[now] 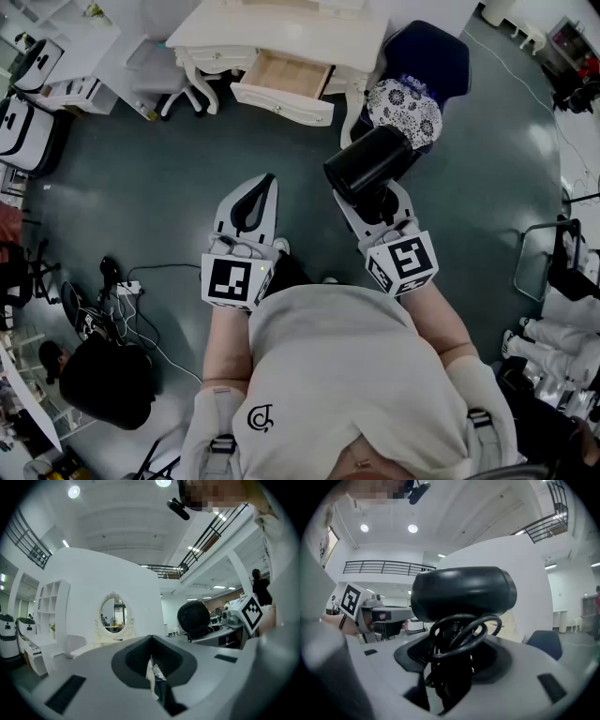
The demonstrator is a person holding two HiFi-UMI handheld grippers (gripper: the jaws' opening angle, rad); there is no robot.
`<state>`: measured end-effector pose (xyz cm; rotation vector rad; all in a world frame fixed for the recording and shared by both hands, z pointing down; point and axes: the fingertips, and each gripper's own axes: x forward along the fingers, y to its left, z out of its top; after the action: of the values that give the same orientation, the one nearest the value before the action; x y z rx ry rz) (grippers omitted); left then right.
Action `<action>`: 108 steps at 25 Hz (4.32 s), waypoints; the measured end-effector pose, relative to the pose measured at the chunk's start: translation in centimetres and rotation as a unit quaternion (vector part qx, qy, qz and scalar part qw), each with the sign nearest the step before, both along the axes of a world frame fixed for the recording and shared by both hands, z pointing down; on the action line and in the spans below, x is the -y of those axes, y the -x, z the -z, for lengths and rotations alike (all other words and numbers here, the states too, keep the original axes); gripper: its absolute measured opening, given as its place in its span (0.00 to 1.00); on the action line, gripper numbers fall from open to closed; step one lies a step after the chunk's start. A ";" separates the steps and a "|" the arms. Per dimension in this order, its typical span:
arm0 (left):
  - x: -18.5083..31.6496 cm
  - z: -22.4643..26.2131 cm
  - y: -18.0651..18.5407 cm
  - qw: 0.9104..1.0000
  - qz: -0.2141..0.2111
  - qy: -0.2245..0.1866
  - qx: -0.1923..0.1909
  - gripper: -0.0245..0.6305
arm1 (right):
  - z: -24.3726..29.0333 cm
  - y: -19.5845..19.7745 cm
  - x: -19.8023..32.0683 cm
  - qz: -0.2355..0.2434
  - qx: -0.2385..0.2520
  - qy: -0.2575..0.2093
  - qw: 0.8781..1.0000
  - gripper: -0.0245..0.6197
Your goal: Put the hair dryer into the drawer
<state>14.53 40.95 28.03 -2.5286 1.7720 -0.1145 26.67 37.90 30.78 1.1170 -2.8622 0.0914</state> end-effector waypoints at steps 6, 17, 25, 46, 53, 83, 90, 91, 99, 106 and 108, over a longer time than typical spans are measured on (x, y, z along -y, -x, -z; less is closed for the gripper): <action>0.2 -0.6 0.0 1.000 -0.020 0.010 0.015 0.05 | -0.5 0.2 0.3 -0.001 -0.001 0.005 1.000 0.41; 1.9 -2.2 3.4 0.999 -0.025 0.044 0.000 0.05 | -2.2 2.5 2.4 -0.001 0.001 0.028 1.000 0.41; 6.2 -3.1 10.5 0.998 -0.049 0.050 -0.005 0.05 | -1.9 8.8 6.9 -0.009 0.001 0.026 1.000 0.41; 22.0 -5.8 19.6 0.991 -0.112 0.065 0.029 0.05 | -5.2 20.3 21.9 -0.009 -0.036 0.050 0.998 0.41; 32.1 -4.5 20.8 0.996 -0.063 0.061 0.034 0.05 | -6.5 20.2 32.4 0.033 -0.043 0.067 0.996 0.41; 50.5 -13.5 25.3 0.983 -0.117 0.138 -0.030 0.05 | -32.0 29.0 46.3 0.198 -0.293 0.242 0.904 0.42; 51.9 -17.0 25.9 0.974 -0.157 0.166 -0.009 0.05 | -40.6 28.5 45.9 0.237 -0.385 0.302 0.839 0.42; 52.0 -17.5 25.8 0.972 -0.165 0.170 -0.004 0.05 | -41.5 28.3 46.0 0.238 -0.394 0.306 0.833 0.42; 52.3 -20.5 25.1 0.960 -0.192 0.200 -0.030 0.05 | -45.7 27.6 46.3 0.227 -0.437 0.332 0.804 0.42; 52.1 -21.1 25.2 0.957 -0.194 0.209 -0.046 0.05 | -47.3 27.5 46.3 0.210 -0.438 0.356 0.798 0.45; 52.3 -20.8 25.2 0.958 -0.191 0.208 -0.049 0.05 | -47.3 27.4 46.3 0.206 -0.433 0.360 0.800 0.45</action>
<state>-10.72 -11.32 48.82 -3.1731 1.3632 -0.3861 -0.74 -8.44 78.12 0.2348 -1.8661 0.4565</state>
